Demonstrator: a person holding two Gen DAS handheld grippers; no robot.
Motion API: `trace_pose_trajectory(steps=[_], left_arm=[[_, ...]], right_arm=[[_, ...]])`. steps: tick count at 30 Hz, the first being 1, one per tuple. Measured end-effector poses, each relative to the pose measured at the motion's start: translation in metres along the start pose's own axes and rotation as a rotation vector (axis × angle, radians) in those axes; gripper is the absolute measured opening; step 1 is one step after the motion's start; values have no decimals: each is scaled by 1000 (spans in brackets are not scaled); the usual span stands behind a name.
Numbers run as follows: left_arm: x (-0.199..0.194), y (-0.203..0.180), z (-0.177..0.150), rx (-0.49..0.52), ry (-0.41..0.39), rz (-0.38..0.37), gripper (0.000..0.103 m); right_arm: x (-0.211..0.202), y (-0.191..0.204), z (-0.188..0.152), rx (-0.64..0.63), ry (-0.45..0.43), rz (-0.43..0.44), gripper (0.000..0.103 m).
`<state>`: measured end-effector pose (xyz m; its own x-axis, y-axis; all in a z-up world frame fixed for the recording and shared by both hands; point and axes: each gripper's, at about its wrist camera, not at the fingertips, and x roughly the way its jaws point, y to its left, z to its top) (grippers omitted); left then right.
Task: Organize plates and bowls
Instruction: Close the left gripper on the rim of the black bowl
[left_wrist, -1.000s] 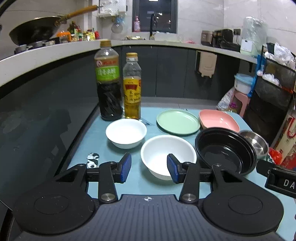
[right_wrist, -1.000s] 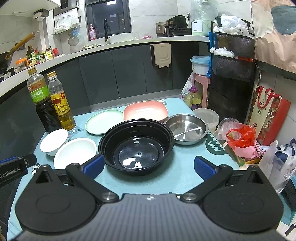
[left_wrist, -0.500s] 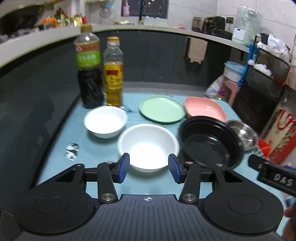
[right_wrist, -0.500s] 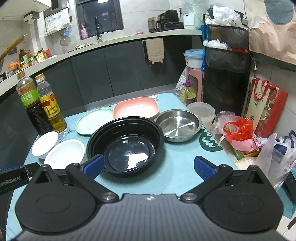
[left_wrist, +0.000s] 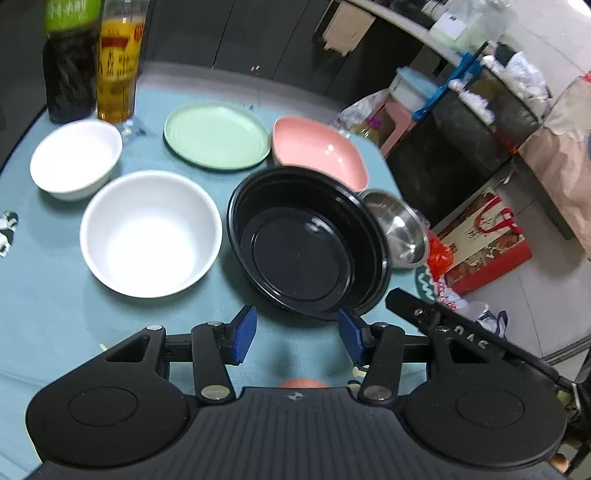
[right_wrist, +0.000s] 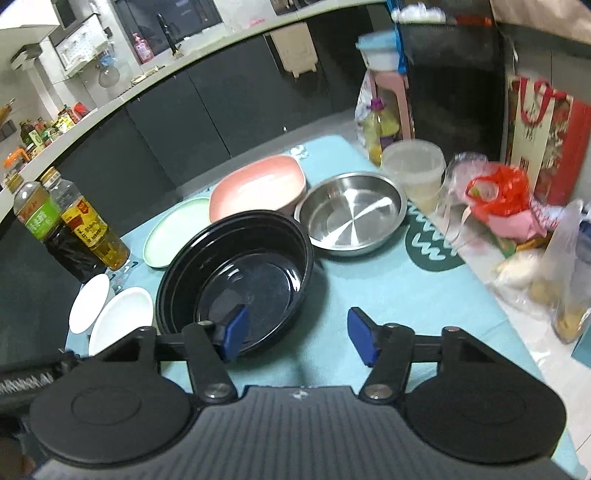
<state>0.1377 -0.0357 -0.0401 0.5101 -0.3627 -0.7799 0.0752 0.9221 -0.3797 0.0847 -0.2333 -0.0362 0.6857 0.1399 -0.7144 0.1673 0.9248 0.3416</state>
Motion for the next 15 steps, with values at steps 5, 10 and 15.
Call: trace_pose_trajectory(steps=[5, 10, 15], left_arm=[[21, 7, 7, -44, 34, 33, 47], [37, 10, 14, -82, 57, 46, 47], [50, 14, 18, -97, 65, 63, 44]], right_arm=[[13, -7, 5, 39, 20, 3, 60], [25, -7, 12, 38, 20, 3, 60], [41, -5, 19, 20, 24, 7, 60]])
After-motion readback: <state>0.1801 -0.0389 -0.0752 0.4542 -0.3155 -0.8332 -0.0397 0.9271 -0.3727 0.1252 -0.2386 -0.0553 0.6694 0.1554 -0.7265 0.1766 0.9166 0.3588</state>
